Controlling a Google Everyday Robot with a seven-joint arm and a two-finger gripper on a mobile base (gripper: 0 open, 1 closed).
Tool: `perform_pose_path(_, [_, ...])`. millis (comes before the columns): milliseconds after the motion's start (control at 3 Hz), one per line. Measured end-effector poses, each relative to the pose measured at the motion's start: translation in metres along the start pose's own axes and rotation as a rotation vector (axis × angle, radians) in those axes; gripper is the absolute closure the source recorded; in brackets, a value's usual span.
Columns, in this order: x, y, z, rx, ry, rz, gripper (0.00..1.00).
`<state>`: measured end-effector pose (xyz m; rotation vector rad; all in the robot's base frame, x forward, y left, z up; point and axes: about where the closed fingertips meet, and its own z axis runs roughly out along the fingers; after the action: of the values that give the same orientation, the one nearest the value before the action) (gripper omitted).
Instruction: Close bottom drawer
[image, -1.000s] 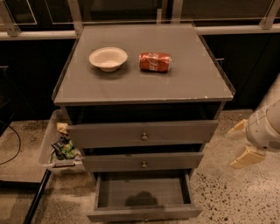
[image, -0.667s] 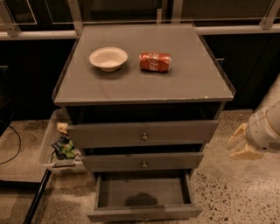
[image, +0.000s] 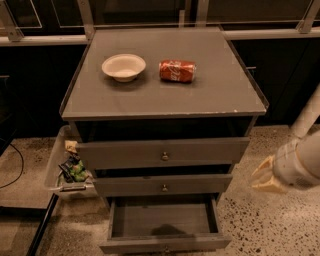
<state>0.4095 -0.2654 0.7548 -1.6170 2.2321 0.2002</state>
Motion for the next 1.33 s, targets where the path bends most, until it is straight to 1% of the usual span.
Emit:
perform_pose_path(333, [0.014, 0.027, 0.082, -0.043, -0.115, 0.054, 1.00])
perform_pose_path(667, [0.030, 0.037, 0.149, -0.038, -0.211, 0.086, 1.00])
perform_pose_path(1000, [0.051, 0.047, 0.211, -0.061, -0.241, 0.110, 1.00])
perform_pose_path(1333, [0.051, 0.047, 0.211, -0.061, -0.241, 0.110, 1.00])
